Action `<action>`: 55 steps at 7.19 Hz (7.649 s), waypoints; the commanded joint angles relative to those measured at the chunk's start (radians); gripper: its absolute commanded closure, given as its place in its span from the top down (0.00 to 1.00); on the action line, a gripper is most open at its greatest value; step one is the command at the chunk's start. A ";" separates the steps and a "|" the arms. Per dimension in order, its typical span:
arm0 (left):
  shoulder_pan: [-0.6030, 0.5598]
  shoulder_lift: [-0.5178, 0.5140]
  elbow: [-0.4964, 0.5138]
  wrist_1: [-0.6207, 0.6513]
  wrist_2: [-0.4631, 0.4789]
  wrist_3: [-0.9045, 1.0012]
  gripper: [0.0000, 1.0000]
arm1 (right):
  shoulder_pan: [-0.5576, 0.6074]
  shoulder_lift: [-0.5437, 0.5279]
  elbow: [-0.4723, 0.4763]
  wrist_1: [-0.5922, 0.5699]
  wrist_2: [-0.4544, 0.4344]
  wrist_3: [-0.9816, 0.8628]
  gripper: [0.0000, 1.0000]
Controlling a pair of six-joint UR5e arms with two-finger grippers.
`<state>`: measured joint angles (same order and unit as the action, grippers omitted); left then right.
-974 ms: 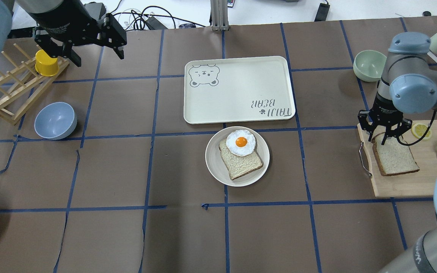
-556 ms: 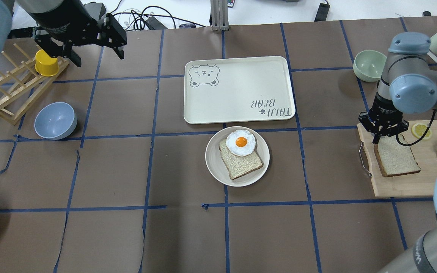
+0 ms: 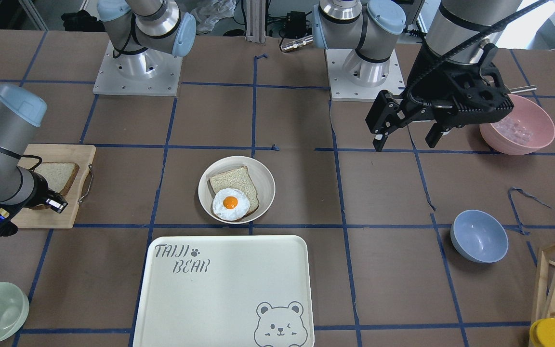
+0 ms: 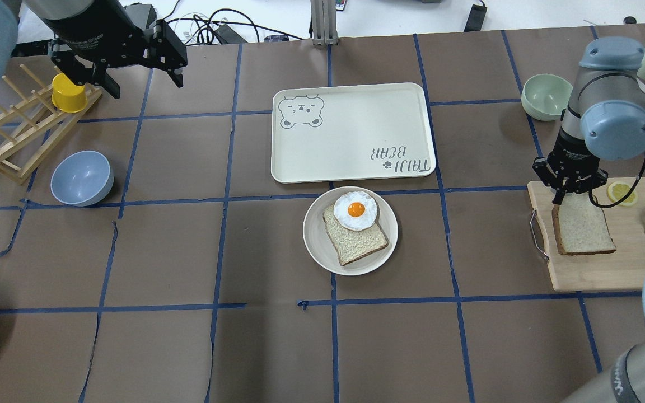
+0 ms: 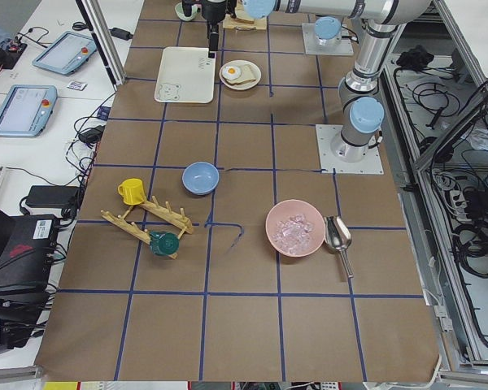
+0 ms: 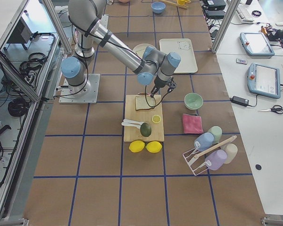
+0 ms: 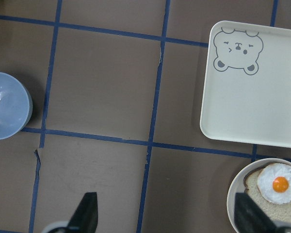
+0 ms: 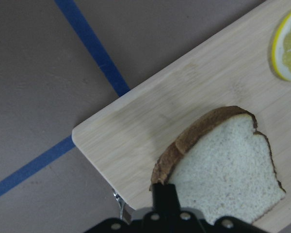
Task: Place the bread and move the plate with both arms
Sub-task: 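Close the right gripper on the bread slice's edge, then lift the bread slice with the right gripper toward the plate, then lower the bread onto the egg on the plate and release, then raise the right gripper away while the left arm reaches toward the plate, then grip the rim of the white plate with the left gripper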
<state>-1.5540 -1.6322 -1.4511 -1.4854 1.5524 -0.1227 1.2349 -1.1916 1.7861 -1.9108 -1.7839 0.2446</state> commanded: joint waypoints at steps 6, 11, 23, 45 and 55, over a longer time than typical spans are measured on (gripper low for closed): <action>0.000 0.000 0.000 0.001 0.000 0.000 1.00 | 0.122 -0.029 -0.313 0.412 0.080 0.163 0.00; 0.000 0.000 0.000 0.001 0.000 0.003 1.00 | 0.445 -0.033 -0.405 0.483 0.189 0.435 0.00; 0.000 0.005 -0.014 0.001 0.002 0.011 1.00 | 0.729 0.112 -0.384 0.289 0.190 0.476 0.15; -0.313 -0.248 -0.491 0.517 -0.061 -0.425 0.88 | 0.313 -0.378 -0.200 0.314 0.228 -0.192 1.00; -0.327 -0.325 -0.489 0.568 -0.153 -0.454 0.16 | 0.314 -0.379 -0.200 0.317 0.224 -0.130 1.00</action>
<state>-1.8804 -1.9571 -1.9405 -0.9199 1.3993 -0.5764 1.5491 -1.5715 1.5861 -1.5940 -1.5578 0.1095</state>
